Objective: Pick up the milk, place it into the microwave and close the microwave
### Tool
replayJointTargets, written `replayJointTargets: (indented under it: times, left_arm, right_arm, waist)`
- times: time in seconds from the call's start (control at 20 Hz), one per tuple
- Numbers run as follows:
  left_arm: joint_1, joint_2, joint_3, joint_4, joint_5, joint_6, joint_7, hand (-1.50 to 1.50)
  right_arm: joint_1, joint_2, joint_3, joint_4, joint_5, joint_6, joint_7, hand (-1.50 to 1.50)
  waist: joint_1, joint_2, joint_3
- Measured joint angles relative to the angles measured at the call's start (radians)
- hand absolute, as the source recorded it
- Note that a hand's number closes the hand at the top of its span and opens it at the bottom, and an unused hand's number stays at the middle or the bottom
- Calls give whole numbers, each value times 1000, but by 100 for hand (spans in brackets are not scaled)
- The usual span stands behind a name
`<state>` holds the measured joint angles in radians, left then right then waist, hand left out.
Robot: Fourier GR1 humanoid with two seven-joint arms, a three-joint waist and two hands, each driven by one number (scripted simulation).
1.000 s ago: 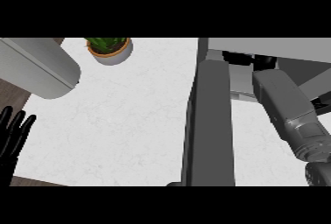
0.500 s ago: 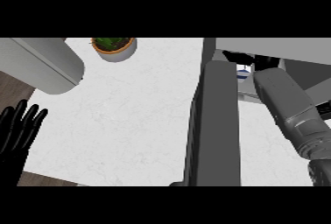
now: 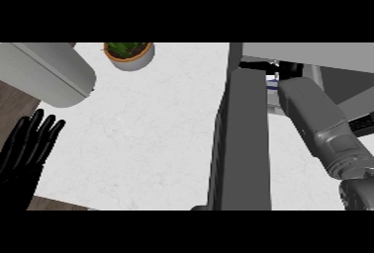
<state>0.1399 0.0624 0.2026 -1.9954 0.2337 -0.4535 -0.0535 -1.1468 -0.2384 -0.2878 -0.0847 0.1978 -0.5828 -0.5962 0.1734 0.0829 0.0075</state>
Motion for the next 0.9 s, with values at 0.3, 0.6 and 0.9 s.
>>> replayJointTargets:
  times: [0.3,0.6,0.9]
  left_arm:
    - [0,-11,-25,-1,-29,4,-4,-150]
    - [9,-29,-54,-7,-60,11,-6,-150]
    - [12,-49,-90,-12,-90,20,-6,-150]
  right_arm:
    - [23,7,-16,2,-15,36,-18,-150]
    - [50,-5,-24,0,-20,53,-41,-150]
    - [80,-32,-34,-2,-27,115,-69,-150]
  waist:
    - [-9,-6,-1]
    - [-21,-12,-1]
    - [-35,-17,-1]
